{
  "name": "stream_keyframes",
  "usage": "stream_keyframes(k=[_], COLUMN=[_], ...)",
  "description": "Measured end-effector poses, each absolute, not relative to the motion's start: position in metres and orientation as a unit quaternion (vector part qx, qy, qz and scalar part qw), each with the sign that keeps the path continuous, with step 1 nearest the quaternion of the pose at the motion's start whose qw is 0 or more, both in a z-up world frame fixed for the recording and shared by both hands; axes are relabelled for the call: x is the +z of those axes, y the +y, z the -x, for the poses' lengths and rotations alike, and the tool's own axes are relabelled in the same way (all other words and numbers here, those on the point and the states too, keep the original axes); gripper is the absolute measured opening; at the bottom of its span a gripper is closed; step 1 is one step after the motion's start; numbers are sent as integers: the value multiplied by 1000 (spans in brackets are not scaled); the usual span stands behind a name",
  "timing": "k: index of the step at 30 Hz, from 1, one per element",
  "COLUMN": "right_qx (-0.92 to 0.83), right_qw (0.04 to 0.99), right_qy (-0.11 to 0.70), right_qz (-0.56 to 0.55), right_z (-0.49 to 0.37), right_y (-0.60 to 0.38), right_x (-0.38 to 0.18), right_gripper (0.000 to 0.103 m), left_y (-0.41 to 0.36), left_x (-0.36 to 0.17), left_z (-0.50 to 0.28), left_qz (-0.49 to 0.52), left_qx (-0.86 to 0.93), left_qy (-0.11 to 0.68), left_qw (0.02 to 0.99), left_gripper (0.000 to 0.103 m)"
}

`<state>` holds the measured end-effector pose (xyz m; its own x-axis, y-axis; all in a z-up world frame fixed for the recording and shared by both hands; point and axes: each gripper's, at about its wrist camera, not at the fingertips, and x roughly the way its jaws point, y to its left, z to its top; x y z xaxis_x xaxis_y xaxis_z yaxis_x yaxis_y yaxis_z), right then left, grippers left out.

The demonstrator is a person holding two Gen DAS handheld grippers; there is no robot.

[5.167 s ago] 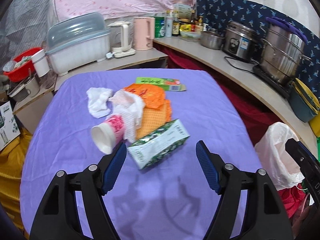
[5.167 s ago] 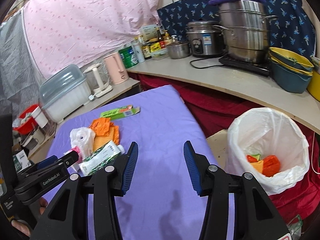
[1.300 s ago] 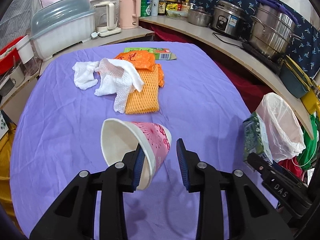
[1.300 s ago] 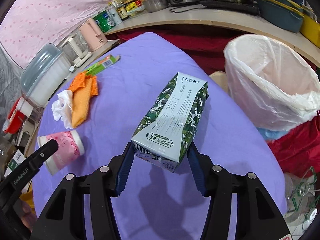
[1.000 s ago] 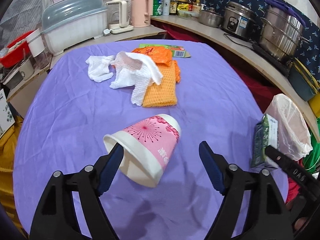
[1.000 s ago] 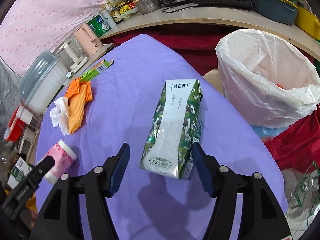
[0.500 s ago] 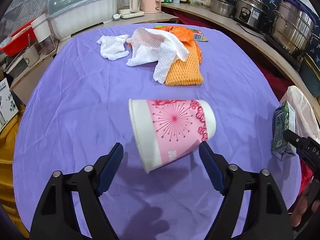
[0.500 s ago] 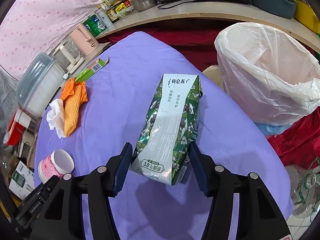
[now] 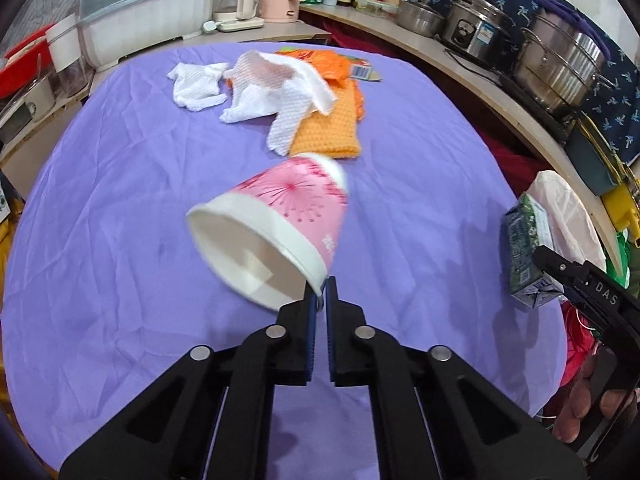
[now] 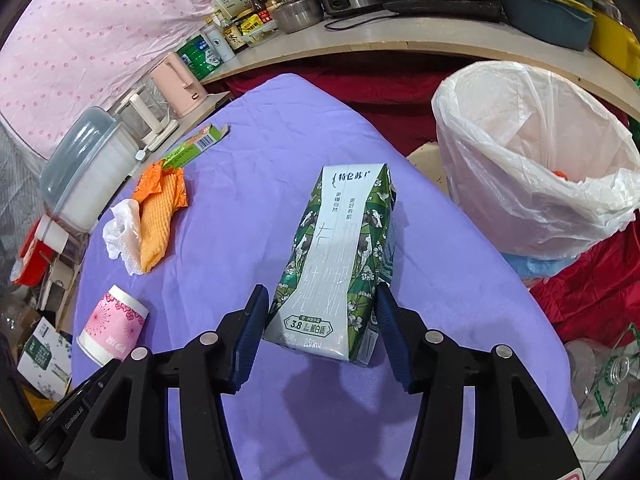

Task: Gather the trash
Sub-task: 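Grasp the paper cup with the left gripper while the right gripper grasps the green milk carton, then carry the paper cup and green milk carton over the trash bin with both grippers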

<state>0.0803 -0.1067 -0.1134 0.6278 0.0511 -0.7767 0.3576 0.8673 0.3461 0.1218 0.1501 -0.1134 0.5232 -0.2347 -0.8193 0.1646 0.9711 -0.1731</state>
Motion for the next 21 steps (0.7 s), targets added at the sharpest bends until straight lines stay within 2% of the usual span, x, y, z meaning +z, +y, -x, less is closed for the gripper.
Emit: stream_keyframes(k=[6, 8, 10, 11, 16, 18, 19, 20, 21], right_qx=[-80, -78, -74, -69, -73, -76, -76, -75, -76], right_qw=[881, 883, 884, 883, 879, 880, 881, 881, 882], right_qy=[408, 404, 405, 408, 413, 408, 409, 408, 406], right_qz=[-226, -224, -222, -224, -227, -229, -227, -227, -227], right_z=[-76, -74, -74, -74, -72, -68, -66, -66, -65], right_y=[-106, -107, -110, -112, -127, -130, -131, -132, -132], right_x=[-99, -95, -93, -93, -96, -96, -96, -96, -96], right_gripper=[50, 46, 9, 1, 2, 9, 21, 41, 49], left_y=[125, 117, 108, 104, 80, 74, 73, 71, 69], left_x=[-96, -89, -82, -79, -68, -67, -67, -68, -68], left_z=[-120, -120, -121, -121, -122, -123, -123, -123, -123], left_qz=[27, 26, 23, 22, 11, 9, 9, 9, 8], left_qx=[-129, -135, -142, -147, -161, -164, -165, -165, -165], left_qy=[459, 452, 445, 442, 430, 430, 430, 431, 431], left_qw=[879, 881, 884, 885, 888, 888, 887, 887, 887], left_gripper=[3, 3, 3, 3, 3, 3, 3, 3, 3])
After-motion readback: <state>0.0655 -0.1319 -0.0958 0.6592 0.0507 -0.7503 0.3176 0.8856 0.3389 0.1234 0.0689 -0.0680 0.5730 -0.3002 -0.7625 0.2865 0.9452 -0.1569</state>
